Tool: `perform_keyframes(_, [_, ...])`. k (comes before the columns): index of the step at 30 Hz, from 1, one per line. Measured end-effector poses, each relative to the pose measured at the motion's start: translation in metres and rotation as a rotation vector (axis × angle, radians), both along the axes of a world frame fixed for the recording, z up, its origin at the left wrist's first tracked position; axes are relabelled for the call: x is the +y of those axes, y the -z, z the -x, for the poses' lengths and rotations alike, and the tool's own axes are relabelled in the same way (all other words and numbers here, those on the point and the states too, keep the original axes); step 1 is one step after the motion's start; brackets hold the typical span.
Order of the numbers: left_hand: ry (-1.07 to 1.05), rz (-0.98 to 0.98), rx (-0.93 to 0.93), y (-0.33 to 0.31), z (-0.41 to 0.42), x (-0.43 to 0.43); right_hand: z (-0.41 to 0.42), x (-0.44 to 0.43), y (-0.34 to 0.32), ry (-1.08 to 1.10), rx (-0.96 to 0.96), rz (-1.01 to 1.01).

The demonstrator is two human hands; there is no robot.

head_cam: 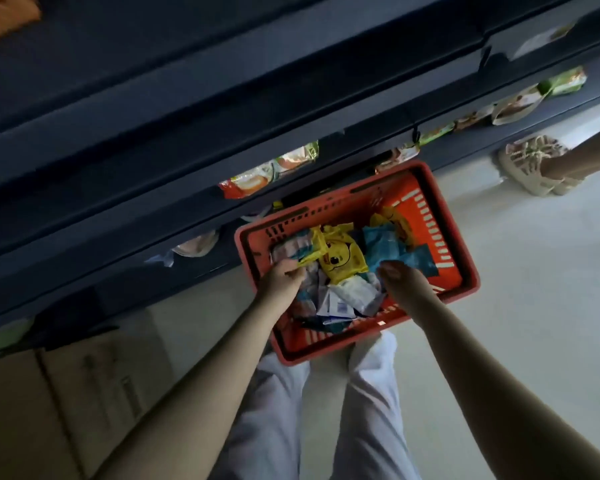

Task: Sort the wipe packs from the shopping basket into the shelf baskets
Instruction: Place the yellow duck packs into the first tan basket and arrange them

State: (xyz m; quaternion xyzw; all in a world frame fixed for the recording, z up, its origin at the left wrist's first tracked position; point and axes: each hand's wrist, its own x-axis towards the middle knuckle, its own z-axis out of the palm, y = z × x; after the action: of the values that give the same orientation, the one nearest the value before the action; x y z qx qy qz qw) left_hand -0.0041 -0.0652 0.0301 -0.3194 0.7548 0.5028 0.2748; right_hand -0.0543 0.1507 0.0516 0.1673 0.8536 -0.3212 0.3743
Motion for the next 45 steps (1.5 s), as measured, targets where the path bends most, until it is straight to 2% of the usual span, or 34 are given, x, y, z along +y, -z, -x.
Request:
perform_keyframes(5, [0.061, 0.051, 0.082, 0.093, 0.046, 0.015, 0.021, -0.004, 0.101, -0.033, 0.013, 0.090])
perform_keyframes(10, [0.307, 0.126, 0.138, 0.135, 0.078, 0.015, 0.027, -0.002, 0.141, 0.063, 0.060, 0.192])
perform_keyframes(14, [0.426, 0.194, 0.078, 0.144, 0.088, 0.013, 0.031, 0.006, 0.146, 0.156, 0.036, 0.266])
perform_keyframes(20, [0.306, 0.233, 0.027, 0.155, 0.088, 0.010, 0.034, 0.004, 0.153, 0.131, 0.052, 0.198])
perform_keyframes(22, [0.307, 0.268, 0.017, 0.158, 0.089, 0.009, 0.033, 0.001, 0.155, 0.089, 0.079, 0.144])
perform_keyframes(26, [0.341, 0.287, -0.002, 0.164, 0.092, 0.010, 0.028, -0.001, 0.150, 0.166, 0.123, 0.176])
perform_keyframes(30, [0.477, 0.335, 0.005, 0.167, 0.089, 0.018, 0.026, 0.015, 0.140, 0.264, 0.183, 0.240])
perform_keyframes(33, [0.529, 0.376, 0.001, 0.167, 0.088, 0.023, 0.019, 0.026, 0.138, 0.287, 0.215, 0.213])
perform_keyframes(37, [0.607, 0.617, 0.124, 0.159, 0.079, 0.021, 0.017, 0.031, 0.137, 0.343, 0.237, 0.157])
perform_keyframes(40, [0.558, 0.686, 0.282, 0.151, 0.065, 0.020, 0.019, 0.037, 0.132, 0.374, 0.182, 0.210])
perform_keyframes(43, [0.336, 0.556, 0.306, 0.135, 0.061, 0.021, 0.021, 0.050, 0.122, 0.394, 0.164, 0.289])
perform_keyframes(45, [0.224, 0.490, 0.308, 0.120, 0.065, 0.021, 0.023, 0.060, 0.116, 0.489, 0.184, 0.308])
